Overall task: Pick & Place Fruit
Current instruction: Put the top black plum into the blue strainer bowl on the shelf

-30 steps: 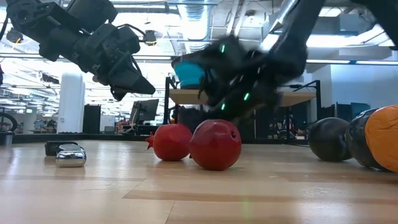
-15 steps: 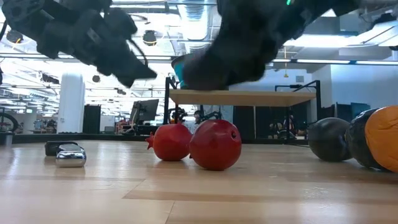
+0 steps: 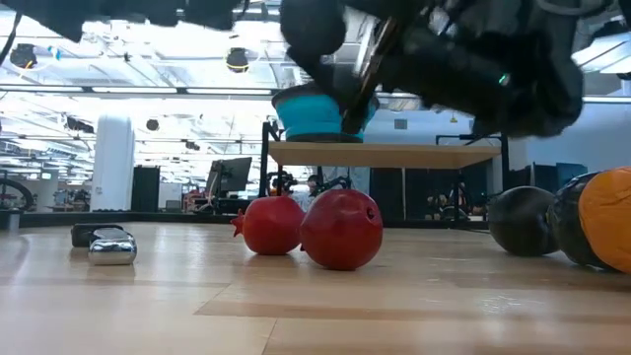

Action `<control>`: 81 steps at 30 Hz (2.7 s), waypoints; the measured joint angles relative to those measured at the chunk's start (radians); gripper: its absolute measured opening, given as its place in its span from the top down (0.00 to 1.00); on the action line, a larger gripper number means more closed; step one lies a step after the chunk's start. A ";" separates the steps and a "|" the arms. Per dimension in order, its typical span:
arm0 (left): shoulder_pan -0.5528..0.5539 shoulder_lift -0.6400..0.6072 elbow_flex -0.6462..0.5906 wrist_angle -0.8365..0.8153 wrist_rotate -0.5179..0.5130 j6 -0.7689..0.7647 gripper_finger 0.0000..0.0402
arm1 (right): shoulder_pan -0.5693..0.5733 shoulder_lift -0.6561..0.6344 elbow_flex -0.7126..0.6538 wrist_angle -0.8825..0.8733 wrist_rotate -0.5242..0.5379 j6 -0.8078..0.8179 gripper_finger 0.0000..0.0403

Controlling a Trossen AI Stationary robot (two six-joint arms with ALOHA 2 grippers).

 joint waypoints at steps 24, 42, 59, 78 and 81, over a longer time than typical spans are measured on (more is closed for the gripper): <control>-0.043 0.067 0.040 0.013 -0.264 0.168 0.16 | -0.043 0.071 0.156 -0.050 -0.123 0.018 0.26; -0.008 0.067 0.038 -0.004 -0.165 0.060 0.61 | -0.042 0.071 0.159 -0.105 -0.130 0.022 0.26; 0.002 0.036 0.036 -0.147 -0.117 -0.519 0.59 | -0.053 0.031 0.160 -0.465 -0.264 -0.018 0.26; 0.206 0.005 0.037 -0.228 0.148 -1.032 0.57 | 0.169 -0.345 0.186 -1.057 0.332 -0.736 0.26; 0.206 0.005 0.037 -0.228 0.149 -1.032 0.57 | 0.159 -0.342 0.203 -1.097 0.405 -0.785 0.26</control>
